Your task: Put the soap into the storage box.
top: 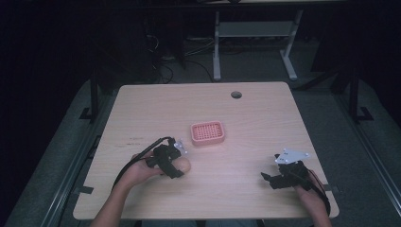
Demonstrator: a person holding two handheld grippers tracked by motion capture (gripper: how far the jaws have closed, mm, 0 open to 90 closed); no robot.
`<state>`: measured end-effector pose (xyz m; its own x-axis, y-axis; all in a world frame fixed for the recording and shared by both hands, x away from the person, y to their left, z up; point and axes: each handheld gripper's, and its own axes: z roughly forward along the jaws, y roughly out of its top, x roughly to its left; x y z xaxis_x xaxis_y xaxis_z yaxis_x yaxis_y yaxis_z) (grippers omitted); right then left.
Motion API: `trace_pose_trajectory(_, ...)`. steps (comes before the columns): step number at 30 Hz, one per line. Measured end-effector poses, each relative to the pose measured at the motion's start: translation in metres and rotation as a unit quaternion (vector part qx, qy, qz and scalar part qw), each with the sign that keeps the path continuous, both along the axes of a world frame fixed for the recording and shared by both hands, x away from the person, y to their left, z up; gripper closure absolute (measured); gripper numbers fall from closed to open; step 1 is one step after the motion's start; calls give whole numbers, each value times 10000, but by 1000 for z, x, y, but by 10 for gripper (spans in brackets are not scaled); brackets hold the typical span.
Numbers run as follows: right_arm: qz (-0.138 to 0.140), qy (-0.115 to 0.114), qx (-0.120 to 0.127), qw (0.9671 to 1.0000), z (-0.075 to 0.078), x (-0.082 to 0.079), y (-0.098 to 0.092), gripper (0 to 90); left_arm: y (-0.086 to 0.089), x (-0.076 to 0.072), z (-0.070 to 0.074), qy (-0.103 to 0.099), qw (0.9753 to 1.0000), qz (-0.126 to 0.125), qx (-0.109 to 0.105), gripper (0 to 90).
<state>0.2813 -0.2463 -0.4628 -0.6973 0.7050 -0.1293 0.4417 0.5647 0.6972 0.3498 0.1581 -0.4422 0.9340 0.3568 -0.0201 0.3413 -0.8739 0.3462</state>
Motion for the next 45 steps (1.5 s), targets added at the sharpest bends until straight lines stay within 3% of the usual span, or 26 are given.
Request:
trace_pose_trajectory(16,14,-14,38,10000,1,1,1,138,-7,6,16,-66,9999,-85,-71,320)
trace_pose_trajectory(45,-16,-6,73,10000,0,2,-1,138,-32,40,37,-69,9994,-339,-89,320)
